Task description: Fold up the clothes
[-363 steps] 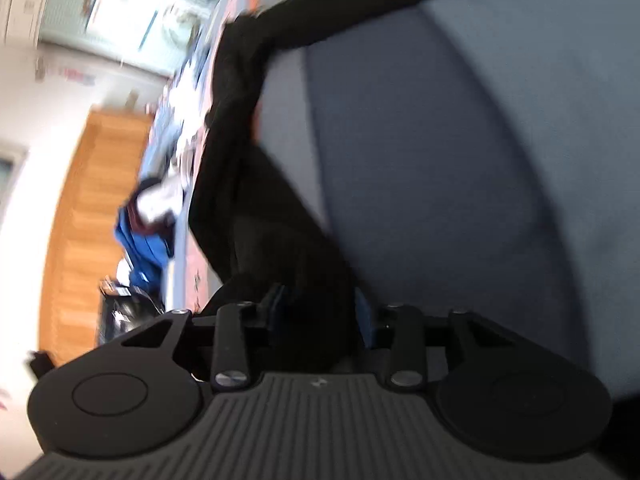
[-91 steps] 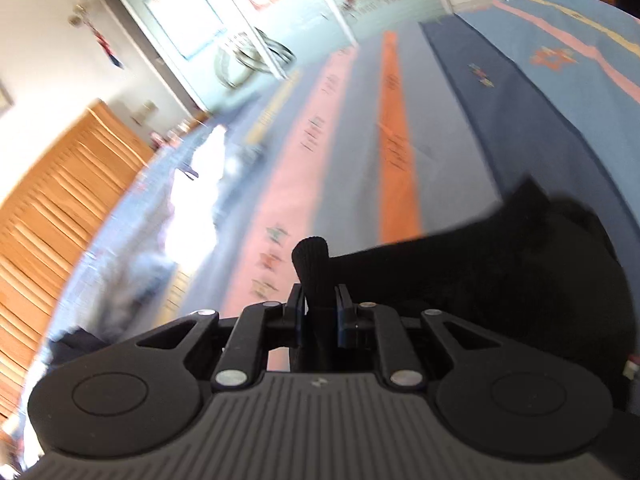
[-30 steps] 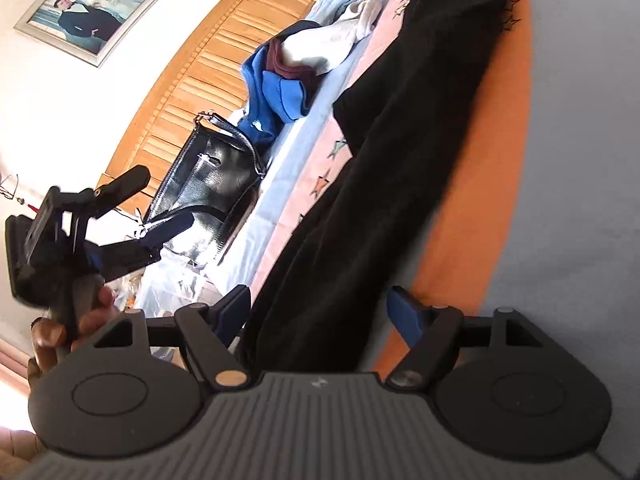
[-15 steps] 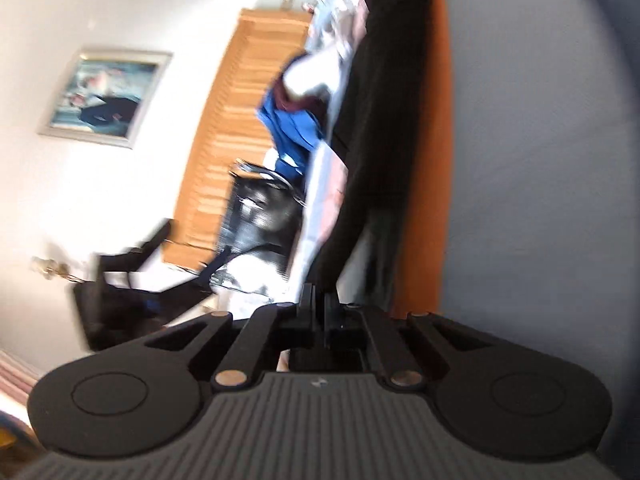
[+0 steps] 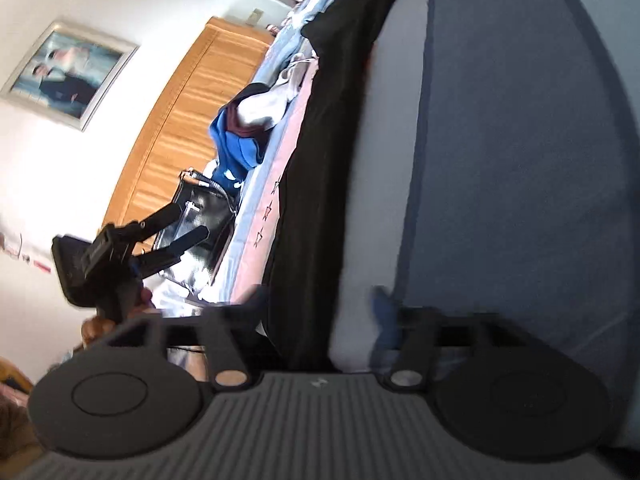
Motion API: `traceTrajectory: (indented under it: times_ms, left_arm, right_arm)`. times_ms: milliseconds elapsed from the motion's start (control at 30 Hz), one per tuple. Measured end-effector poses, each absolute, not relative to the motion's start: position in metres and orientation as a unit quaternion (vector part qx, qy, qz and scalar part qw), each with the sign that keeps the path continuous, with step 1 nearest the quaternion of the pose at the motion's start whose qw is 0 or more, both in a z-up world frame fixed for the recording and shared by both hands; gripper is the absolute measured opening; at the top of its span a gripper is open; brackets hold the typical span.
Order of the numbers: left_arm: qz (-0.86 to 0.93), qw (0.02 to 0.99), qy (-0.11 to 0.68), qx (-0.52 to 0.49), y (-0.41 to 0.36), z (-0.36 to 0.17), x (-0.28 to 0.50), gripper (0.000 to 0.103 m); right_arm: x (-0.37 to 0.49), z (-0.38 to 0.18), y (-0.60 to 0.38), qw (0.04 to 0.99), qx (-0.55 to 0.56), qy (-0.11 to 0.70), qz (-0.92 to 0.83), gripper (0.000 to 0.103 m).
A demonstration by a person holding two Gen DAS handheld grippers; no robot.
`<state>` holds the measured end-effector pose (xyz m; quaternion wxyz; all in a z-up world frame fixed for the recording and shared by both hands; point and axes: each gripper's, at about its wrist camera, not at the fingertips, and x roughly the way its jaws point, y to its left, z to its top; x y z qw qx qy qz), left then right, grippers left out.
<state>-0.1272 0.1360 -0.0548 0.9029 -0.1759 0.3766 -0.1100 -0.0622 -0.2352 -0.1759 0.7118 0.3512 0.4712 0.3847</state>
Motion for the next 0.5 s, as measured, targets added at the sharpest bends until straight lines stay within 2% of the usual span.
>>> traceTrajectory:
  times_ms: [400,467,500]
  left_arm:
    - [-0.173,0.886,0.407,-0.138,0.105,-0.085,-0.102,0.093]
    - [-0.182,0.868,0.439,-0.147,0.104,-0.102,-0.089,0.092]
    - [-0.177,0.858,0.459,-0.148,0.104,-0.111,-0.083,0.088]
  right_arm:
    - [-0.04,-0.195,-0.226,0.721,0.413,0.451,0.327,0.067]
    - [-0.043,-0.201,-0.234,0.717,0.429,0.445,0.32,0.067]
    - [-0.045,-0.202,-0.237,0.716,0.437,0.442,0.318,0.067]
